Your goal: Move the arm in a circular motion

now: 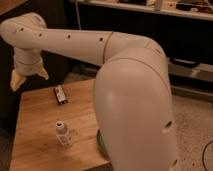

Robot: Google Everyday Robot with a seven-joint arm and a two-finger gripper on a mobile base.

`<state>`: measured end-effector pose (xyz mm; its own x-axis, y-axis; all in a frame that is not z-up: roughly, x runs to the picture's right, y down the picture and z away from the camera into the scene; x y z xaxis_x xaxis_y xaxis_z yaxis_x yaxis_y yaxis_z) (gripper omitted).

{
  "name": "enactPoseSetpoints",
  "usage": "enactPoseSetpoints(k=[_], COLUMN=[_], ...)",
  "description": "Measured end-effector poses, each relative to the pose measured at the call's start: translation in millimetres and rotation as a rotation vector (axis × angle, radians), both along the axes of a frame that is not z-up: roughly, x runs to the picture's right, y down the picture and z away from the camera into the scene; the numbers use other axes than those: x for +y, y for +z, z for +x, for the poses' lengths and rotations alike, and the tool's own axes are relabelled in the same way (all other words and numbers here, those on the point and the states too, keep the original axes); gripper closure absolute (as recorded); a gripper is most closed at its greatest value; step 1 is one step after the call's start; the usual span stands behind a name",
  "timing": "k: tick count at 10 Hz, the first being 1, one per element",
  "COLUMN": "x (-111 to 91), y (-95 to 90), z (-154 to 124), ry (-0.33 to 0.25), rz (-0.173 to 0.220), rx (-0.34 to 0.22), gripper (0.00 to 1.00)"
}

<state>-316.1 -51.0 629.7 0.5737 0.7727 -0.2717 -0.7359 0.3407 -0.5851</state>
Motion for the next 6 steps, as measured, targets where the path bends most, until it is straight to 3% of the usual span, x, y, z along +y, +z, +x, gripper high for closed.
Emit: enactPoseSetpoints(k=[2, 6], x=[-19, -20], y=[28.1, 47.3], z=[44, 153], ry=[0.088, 0.241], rz=[-0.017, -0.039], rx=[0.076, 0.202], gripper=[0.20, 0.20])
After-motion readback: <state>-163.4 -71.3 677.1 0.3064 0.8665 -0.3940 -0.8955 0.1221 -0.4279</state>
